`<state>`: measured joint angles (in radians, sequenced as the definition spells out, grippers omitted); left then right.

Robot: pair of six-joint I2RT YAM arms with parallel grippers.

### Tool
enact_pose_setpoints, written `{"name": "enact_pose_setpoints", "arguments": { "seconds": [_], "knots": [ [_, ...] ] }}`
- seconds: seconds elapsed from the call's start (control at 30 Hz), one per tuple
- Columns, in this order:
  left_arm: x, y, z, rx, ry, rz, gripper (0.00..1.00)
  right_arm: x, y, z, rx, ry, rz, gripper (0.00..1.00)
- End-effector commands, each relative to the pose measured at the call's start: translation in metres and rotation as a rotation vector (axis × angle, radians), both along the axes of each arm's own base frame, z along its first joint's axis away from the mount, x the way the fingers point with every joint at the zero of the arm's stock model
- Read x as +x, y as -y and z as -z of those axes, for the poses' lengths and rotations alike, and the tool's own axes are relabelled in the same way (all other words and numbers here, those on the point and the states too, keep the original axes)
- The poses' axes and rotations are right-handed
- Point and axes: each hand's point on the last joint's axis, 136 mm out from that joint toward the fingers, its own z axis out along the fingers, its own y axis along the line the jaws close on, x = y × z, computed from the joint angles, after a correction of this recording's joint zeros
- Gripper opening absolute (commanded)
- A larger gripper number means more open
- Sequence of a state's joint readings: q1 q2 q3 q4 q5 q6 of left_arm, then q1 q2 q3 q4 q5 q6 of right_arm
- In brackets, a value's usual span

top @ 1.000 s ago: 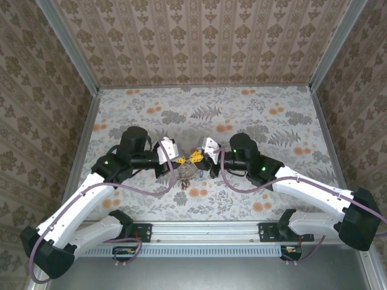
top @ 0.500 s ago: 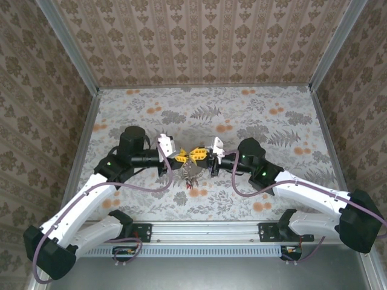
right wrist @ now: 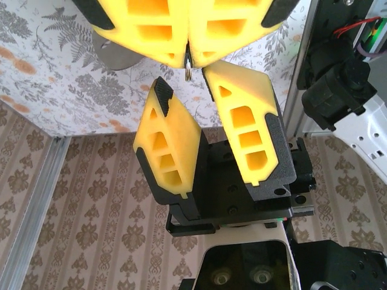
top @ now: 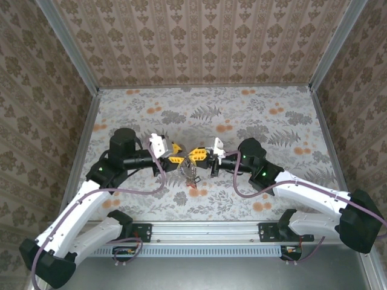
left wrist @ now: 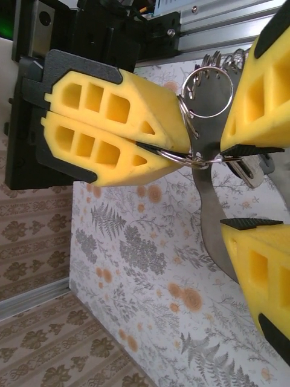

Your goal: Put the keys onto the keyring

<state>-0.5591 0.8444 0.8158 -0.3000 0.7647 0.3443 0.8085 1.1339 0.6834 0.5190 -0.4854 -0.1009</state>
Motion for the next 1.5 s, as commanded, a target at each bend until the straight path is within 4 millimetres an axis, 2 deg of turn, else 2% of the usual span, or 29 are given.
{"name": "enact_pose_setpoints", "arguments": {
  "seconds": [0.0,0.3,0.6,0.87,1.1,1.3,1.47],
  "knots": [
    [-0.005,0.002,0.013,-0.001,-0.038,0.033,0.35,-0.006,0.003,-0.030,0.048,0.064,-0.019,0.00],
    [-0.006,0.007,0.033,-0.005,-0.072,0.027,0.42,-0.006,0.004,-0.032,0.040,0.054,-0.014,0.00],
    [-0.005,0.011,0.043,-0.050,-0.107,0.032,0.52,-0.013,-0.001,-0.036,0.042,0.053,-0.070,0.00],
    [-0.010,0.017,0.030,-0.118,-0.090,0.083,0.52,-0.015,-0.004,-0.038,0.048,0.049,-0.096,0.00],
    [-0.020,0.020,0.022,-0.148,-0.060,0.148,0.42,-0.018,-0.005,-0.037,0.045,0.041,-0.117,0.00],
    [-0.028,0.018,0.021,-0.145,-0.047,0.177,0.19,-0.018,-0.004,-0.037,0.040,0.044,-0.114,0.00],
    [-0.029,0.015,0.027,-0.128,-0.047,0.172,0.17,-0.018,-0.004,-0.038,0.039,0.051,-0.110,0.00]
  ]
}}
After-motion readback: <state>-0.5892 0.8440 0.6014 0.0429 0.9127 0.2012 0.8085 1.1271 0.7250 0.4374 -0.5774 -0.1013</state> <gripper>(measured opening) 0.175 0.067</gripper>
